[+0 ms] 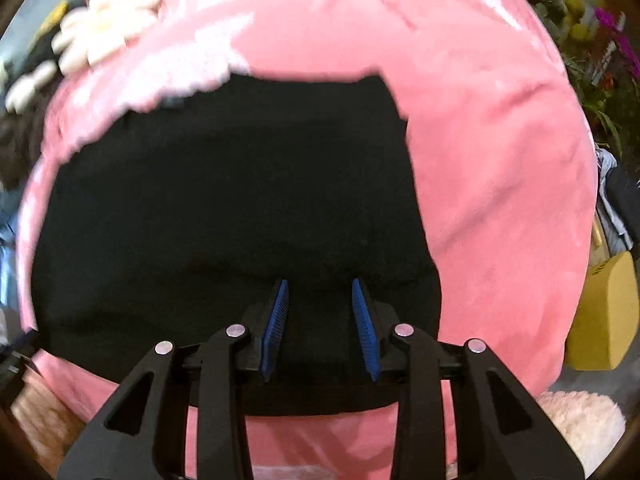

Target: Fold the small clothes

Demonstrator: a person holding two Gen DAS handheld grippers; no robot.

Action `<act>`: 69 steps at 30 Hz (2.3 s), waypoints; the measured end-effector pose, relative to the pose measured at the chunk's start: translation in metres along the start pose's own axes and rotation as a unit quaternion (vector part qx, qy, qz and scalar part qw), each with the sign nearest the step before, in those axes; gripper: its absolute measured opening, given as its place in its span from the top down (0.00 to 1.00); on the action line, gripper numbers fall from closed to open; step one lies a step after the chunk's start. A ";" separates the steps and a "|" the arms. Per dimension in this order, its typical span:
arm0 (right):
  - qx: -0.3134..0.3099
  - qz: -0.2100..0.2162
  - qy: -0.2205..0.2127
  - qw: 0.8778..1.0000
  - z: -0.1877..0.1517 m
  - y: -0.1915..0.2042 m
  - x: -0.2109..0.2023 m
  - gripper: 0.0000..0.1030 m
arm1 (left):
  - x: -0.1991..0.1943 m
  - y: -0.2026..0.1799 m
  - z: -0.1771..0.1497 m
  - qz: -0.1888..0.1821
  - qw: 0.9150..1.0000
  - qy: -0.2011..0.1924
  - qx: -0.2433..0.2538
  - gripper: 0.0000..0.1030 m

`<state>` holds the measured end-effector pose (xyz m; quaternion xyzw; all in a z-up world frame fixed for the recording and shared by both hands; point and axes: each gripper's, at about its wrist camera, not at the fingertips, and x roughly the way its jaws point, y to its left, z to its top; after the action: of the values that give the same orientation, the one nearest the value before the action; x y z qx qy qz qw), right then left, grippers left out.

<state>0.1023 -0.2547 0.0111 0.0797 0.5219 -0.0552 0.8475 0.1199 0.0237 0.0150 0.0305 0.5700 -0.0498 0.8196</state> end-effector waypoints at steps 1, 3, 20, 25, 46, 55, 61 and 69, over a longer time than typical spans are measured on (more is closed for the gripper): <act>-0.015 -0.009 0.007 1.000 -0.001 0.004 0.005 0.67 | 0.000 -0.001 0.000 0.002 1.000 -0.001 0.002 0.74; -0.045 -0.030 0.036 0.998 -0.005 0.009 0.022 0.65 | 0.003 -0.001 0.000 0.002 1.000 0.002 0.000 0.74; -0.020 0.021 -0.004 1.000 -0.074 0.004 -0.041 0.45 | 0.003 0.001 -0.017 0.032 0.999 -0.018 -0.012 0.36; -0.088 -0.010 -0.025 0.996 -0.079 0.037 -0.037 0.43 | 0.010 0.021 -0.027 0.011 0.998 -0.019 -0.056 0.34; 0.079 -0.036 -0.047 0.995 -0.057 -0.034 -0.033 0.38 | 0.024 0.032 -0.030 0.010 0.995 -0.025 -0.101 0.31; -0.008 -0.008 -0.057 0.998 -0.081 0.010 -0.048 0.31 | 0.019 0.029 -0.032 0.005 0.995 -0.032 -0.096 0.31; -0.050 -0.025 -0.063 0.996 -0.086 0.027 -0.043 0.31 | 0.017 0.038 -0.032 -0.020 0.992 -0.035 -0.120 0.27; -0.050 -0.027 -0.058 0.997 -0.084 0.030 -0.037 0.30 | 0.033 0.051 -0.027 -0.073 0.982 -0.025 -0.174 0.27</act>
<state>0.0168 -0.2089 0.0093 0.0197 0.4758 -0.0560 0.8776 0.1125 0.0760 -0.0254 -0.1557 0.5496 -0.0102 0.8207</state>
